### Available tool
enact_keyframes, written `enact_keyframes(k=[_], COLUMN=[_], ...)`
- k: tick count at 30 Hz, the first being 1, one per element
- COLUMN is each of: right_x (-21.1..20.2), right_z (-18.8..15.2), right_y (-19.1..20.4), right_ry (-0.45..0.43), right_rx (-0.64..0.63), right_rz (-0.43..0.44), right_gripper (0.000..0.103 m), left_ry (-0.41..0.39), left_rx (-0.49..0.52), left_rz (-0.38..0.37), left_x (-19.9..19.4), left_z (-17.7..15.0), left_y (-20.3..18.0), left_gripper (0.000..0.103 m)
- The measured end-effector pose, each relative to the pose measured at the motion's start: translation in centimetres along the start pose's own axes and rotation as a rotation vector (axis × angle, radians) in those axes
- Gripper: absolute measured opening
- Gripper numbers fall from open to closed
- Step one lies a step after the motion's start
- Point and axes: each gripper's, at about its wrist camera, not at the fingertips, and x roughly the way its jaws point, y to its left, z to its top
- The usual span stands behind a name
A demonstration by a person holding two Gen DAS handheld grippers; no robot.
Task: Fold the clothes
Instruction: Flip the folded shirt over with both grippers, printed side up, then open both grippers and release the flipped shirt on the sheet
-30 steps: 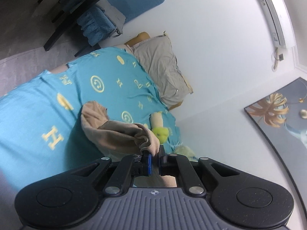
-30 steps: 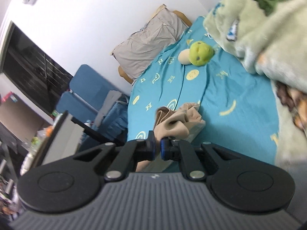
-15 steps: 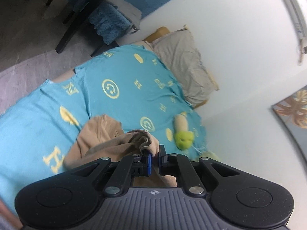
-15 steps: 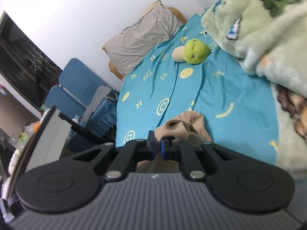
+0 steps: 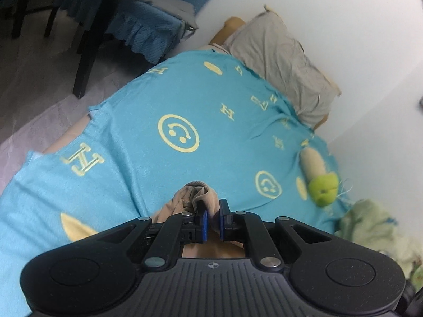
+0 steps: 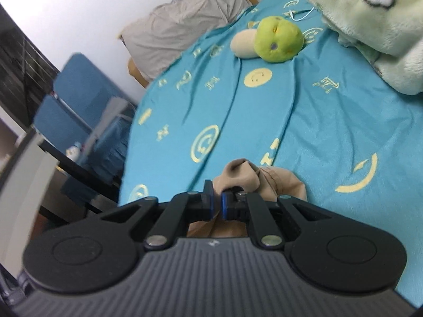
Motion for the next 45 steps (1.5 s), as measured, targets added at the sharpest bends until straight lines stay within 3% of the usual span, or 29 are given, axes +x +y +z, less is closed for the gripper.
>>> enact_keyframes(k=[7,9,11,12,13,14,18,20,22,24,27,31,36,41,45], right_x=[2.1,2.0,1.5,1.2,0.9,0.5,-1.0,-0.9,0.1,1.6,3.6,3.5,-0.2,-3.7,-4.1], right_z=[-0.2,-0.5,-0.9,-1.2,-1.4,-1.7,-2.3,-2.4,-2.2,-2.2,-2.8,-3.5,-4.3,-5.3,-5.9], right_y=[-0.3,0.3,1.2,1.6,2.1,2.6,4.2,4.3,4.1,3.6,3.2,3.4,3.7,3.8,3.4], right_ry=[0.04,0.024,-0.012,-0.029,-0.046,-0.072,-0.149,-0.156,-0.115,-0.058,0.026,0.048,0.042,0.041,0.068], right_rx=[-0.04,-0.088,-0.157,-0.187,-0.217,-0.252,-0.387,-0.42,-0.427,-0.432,-0.464,-0.49,-0.472,-0.467,-0.482], right_rz=[-0.071,-0.057,-0.021,0.003,0.027,0.043,0.087,0.07,0.038,-0.008,-0.07,-0.081,-0.075,-0.085,-0.116], right_gripper=[0.011,0.014,0.037,0.064,0.081,0.083,0.082,0.082,0.065,0.065,0.052,0.053,0.053,0.054,0.053], left_ry=[0.037,0.033,0.036,0.025,0.014,-0.004,-0.078,-0.049,-0.007,0.042,0.079,0.049,-0.029,0.013,0.089], left_rx=[0.119,0.162,0.224,0.25,0.276,0.317,0.481,0.477,0.464,0.48,0.501,0.522,0.554,0.542,0.553], left_rz=[0.016,0.027,0.0,-0.008,-0.016,-0.007,0.031,0.035,0.055,0.092,0.118,0.114,0.096,0.113,0.16], left_x=[1.9,1.5,1.2,0.9,0.6,0.4,-0.6,0.2,1.5,2.6,3.3,1.9,-2.5,-5.6,-5.1], left_z=[0.0,-0.1,-0.1,-0.3,-0.4,-0.7,-1.9,-2.2,-2.4,-2.8,-3.3,-3.2,-3.7,-6.2,-8.0], left_y=[-0.7,-1.3,-2.0,-2.4,-2.9,-3.3,-5.3,-5.0,-4.5,-4.0,-3.5,-3.8,-5.2,-5.2,-5.1], left_gripper=[0.01,0.018,0.046,0.054,0.072,0.087,0.093,0.093,0.092,0.09,0.088,0.088,0.089,0.089,0.089])
